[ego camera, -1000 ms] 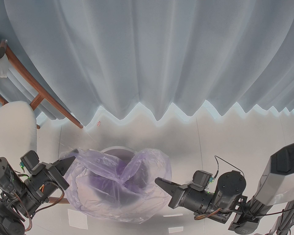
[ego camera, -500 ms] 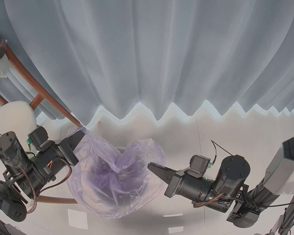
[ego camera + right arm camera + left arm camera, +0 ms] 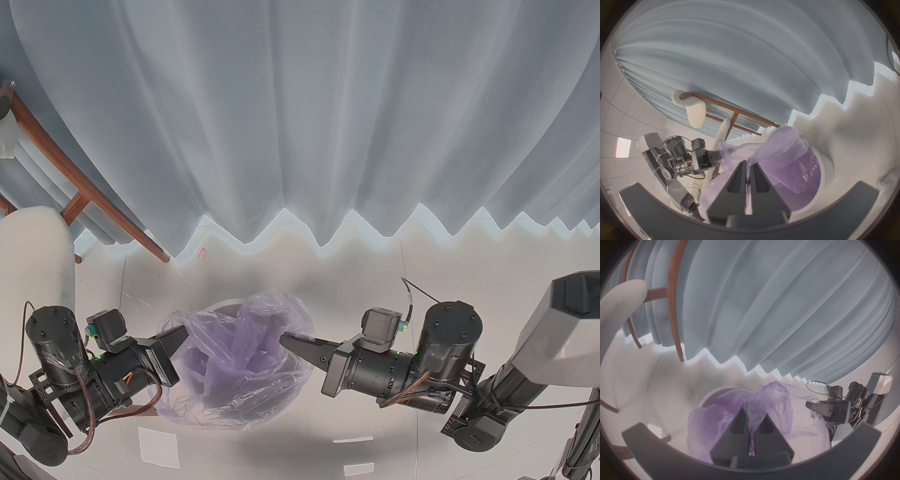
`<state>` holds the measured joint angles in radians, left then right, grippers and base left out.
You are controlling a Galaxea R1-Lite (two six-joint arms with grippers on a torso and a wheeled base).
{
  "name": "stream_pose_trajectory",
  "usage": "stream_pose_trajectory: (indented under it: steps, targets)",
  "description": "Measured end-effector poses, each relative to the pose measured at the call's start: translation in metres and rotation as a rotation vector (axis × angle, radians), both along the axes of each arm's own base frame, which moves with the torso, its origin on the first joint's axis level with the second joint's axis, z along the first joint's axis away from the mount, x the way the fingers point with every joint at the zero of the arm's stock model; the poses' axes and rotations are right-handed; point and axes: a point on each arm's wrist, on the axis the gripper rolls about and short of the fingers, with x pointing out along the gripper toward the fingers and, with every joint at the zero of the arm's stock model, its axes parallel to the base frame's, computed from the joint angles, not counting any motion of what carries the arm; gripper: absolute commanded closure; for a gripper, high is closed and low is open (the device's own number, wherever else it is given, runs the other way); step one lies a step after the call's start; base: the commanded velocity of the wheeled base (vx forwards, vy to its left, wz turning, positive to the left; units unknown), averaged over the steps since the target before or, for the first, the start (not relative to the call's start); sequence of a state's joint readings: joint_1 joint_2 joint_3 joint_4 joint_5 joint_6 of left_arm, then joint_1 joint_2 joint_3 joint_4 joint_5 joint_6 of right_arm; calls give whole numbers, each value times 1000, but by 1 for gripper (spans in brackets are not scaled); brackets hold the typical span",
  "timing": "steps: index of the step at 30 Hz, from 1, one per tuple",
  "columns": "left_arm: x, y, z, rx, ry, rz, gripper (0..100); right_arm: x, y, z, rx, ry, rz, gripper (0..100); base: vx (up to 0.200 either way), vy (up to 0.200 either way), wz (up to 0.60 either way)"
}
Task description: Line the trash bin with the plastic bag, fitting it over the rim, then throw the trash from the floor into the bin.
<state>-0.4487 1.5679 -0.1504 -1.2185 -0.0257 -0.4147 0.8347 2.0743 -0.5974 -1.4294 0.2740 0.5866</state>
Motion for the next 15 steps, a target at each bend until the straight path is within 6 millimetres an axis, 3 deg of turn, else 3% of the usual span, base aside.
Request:
stream_pose_trajectory:
  steps: [8, 15]
  targets:
    - [2, 2, -27, 75, 112, 81, 100, 15, 3, -28, -75, -9, -19, 100, 0, 0, 0]
    - [8, 0, -41, 108, 152, 130, 100, 47, -8, -34, -122, -129, -53, 100, 0, 0, 0]
